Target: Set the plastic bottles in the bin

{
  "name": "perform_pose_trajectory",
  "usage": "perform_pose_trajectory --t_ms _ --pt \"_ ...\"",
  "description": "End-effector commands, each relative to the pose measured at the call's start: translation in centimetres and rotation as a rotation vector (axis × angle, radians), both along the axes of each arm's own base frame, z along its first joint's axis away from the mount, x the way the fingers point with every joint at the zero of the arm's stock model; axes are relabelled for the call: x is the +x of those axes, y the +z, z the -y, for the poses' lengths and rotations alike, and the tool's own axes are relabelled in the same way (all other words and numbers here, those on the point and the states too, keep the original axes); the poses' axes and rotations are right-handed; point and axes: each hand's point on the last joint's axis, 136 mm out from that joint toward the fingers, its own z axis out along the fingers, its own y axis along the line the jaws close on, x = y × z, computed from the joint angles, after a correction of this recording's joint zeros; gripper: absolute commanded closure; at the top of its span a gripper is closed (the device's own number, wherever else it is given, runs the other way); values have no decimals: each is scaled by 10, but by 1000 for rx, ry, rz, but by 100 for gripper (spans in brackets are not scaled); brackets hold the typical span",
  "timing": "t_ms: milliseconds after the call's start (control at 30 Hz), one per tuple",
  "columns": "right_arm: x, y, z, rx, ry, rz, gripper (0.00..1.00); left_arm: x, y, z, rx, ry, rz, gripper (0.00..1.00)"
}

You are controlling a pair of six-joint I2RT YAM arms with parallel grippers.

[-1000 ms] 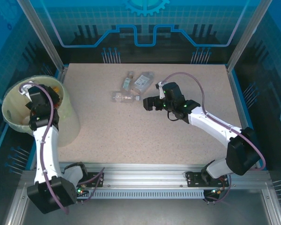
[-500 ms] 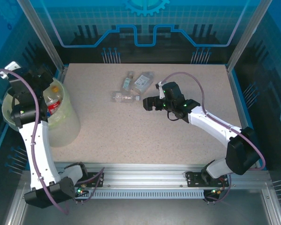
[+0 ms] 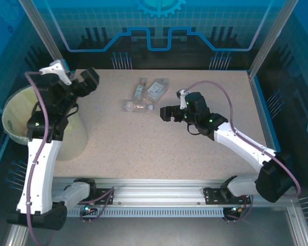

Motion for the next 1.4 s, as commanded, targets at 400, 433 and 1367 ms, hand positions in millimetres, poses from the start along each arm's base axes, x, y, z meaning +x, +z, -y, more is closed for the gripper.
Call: perform_pose_trajectory --t_ms 400,433,1367 --pt "-18 16 48 58 -129 76 0 74 -153 58 -347 159 -289 1" --pt "-18 17 49 62 -132 77 0 77 -166 59 -365 180 -329 1" --pt "-24 27 53 55 -122 45 0 132 -337 84 -525 472 -729 4"
